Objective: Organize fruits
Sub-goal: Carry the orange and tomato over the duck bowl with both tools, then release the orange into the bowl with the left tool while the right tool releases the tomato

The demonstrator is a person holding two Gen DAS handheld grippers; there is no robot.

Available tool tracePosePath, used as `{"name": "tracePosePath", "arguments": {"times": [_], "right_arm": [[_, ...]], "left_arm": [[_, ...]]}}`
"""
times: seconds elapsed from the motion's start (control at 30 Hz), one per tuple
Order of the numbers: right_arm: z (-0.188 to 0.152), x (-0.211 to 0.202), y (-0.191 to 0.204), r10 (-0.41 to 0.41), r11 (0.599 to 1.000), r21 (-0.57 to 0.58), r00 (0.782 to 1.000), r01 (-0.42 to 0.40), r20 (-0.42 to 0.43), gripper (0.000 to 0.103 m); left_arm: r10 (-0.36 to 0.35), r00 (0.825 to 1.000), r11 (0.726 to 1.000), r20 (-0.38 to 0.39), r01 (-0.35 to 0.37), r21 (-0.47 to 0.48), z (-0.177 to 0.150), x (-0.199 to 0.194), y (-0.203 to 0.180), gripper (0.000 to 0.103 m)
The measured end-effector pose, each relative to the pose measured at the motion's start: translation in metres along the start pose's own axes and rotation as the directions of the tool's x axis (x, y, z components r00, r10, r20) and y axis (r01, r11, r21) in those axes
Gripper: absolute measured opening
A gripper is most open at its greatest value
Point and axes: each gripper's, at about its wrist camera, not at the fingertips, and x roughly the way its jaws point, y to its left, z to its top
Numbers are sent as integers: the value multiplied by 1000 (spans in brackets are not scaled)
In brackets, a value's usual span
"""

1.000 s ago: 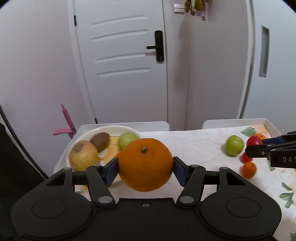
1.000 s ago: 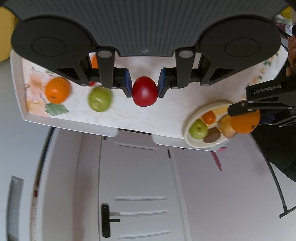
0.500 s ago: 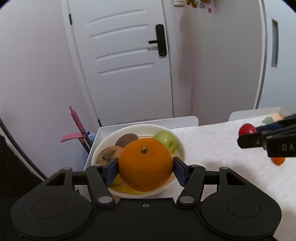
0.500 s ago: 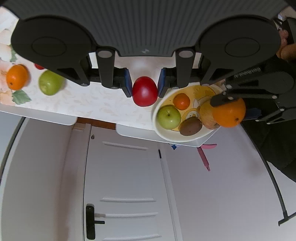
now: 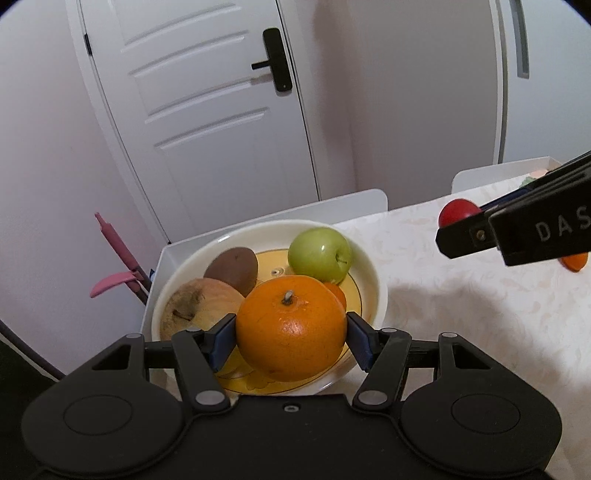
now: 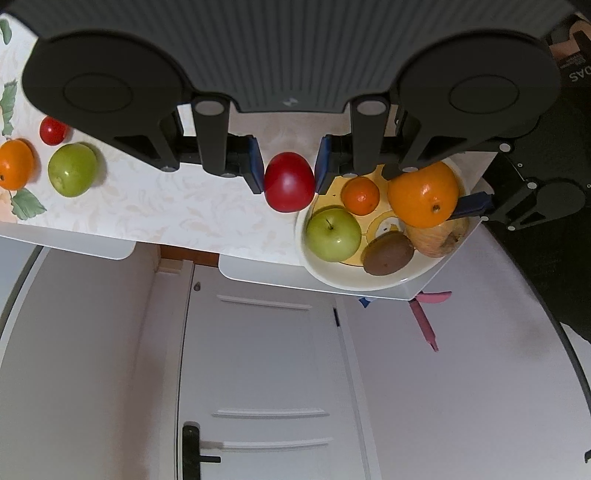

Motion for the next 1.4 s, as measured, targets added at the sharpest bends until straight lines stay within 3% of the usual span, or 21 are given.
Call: {"name": "tracePosePath", "arguments": {"times": [0.07, 0.17, 0.2, 0.53, 0.77, 0.93, 1.27, 1.33, 1.4], "right_arm": [[1, 2, -1, -7, 1000, 0, 1000, 7, -4, 44], [3, 2, -2, -9, 1000, 0, 1000, 9, -6, 44], [4, 2, -2, -7, 1000, 0, 1000, 7, -6, 44], [20, 6, -1, 63, 996, -57, 998, -63, -5, 44], [28, 16, 7, 115, 988, -105, 993, -116, -19, 44], [30, 28, 14, 147, 980, -129, 988, -152, -46, 44], [26, 61, 17, 177, 973, -131, 978, -190, -107, 45], [25, 63, 17, 188, 971, -130, 976, -201, -105, 49], [25, 63, 16, 201, 970, -124, 976, -211, -90, 80]], "left_arm": [[-1, 1000, 1000, 9, 1, -1, -1, 0, 0, 70], [10, 998, 1000, 65, -10, 8, 1, -9, 0, 92], [12, 997, 1000, 76, -12, 5, 2, -12, 0, 93], [51, 997, 995, 51, -46, -92, 1, -33, 15, 94], [83, 997, 980, 11, -79, -184, -4, -43, 29, 94], [84, 996, 965, -22, -87, -249, -9, -47, 37, 99], [90, 994, 960, -69, -105, -261, -16, -47, 34, 103], [84, 994, 959, -73, -101, -265, -17, -46, 35, 103], [80, 994, 958, -74, -97, -268, -19, -45, 35, 103]]}}
